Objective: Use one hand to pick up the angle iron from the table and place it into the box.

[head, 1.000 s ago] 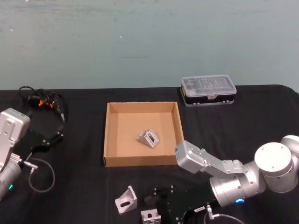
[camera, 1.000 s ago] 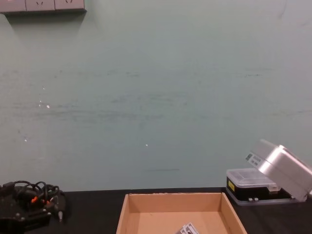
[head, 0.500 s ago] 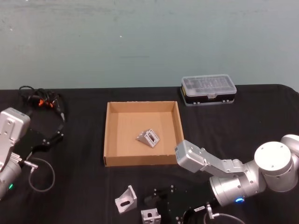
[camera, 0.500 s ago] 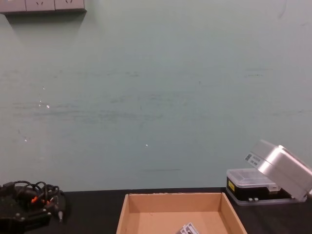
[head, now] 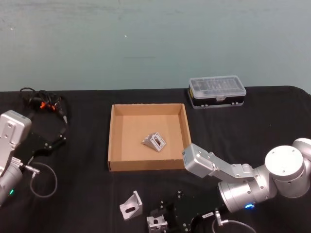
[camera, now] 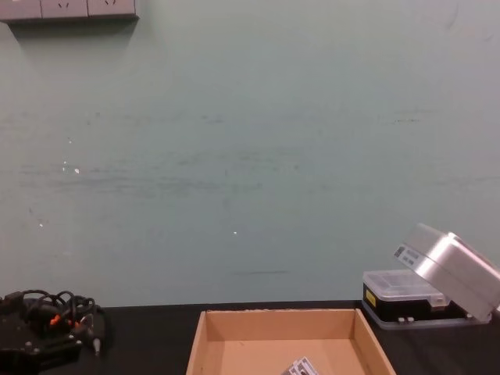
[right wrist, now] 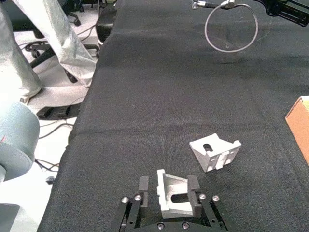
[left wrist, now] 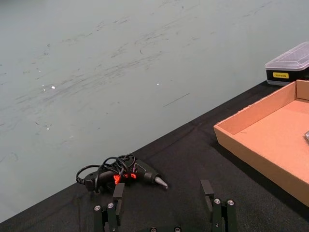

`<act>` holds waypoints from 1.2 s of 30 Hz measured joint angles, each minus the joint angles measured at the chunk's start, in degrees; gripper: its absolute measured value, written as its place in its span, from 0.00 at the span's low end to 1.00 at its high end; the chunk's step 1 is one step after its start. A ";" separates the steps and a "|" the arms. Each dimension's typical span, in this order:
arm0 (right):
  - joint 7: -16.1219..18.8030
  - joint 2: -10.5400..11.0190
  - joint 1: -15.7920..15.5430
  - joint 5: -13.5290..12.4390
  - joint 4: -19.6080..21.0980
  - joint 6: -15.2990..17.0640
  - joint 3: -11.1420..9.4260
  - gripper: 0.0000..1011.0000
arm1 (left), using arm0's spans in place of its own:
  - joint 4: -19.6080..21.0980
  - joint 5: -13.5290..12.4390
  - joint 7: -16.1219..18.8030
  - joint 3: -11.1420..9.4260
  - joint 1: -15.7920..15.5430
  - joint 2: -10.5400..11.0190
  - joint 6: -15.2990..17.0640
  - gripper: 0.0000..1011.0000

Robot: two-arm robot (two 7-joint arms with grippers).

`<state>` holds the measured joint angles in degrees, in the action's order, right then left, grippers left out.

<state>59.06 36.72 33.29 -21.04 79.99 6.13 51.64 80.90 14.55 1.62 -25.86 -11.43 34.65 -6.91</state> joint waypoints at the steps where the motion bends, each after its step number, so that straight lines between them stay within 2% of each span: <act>1: 0.00 0.00 0.00 0.00 0.00 -0.01 0.00 0.51 | 0.00 0.00 0.00 0.00 0.00 0.00 0.00 0.99; 9: -0.02 0.00 -0.03 0.00 0.02 -0.06 -0.02 0.23 | 0.00 0.00 0.00 0.00 -0.01 0.00 0.00 0.99; 14: -0.04 0.00 -0.03 0.00 0.03 -0.06 -0.02 0.09 | 0.00 0.00 0.00 0.00 0.00 0.00 0.00 0.99; 26: -0.31 0.04 -0.12 -0.06 0.07 -0.13 -0.07 0.08 | 0.00 0.00 0.00 0.00 0.00 0.00 0.00 0.99; 36: -1.88 0.70 -1.60 -2.09 1.32 -1.72 -1.80 0.08 | 0.00 0.00 0.00 0.00 0.00 0.00 0.00 0.99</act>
<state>57.19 37.42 31.69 -23.12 81.31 4.42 49.84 80.90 14.55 1.62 -25.86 -11.43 34.64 -6.91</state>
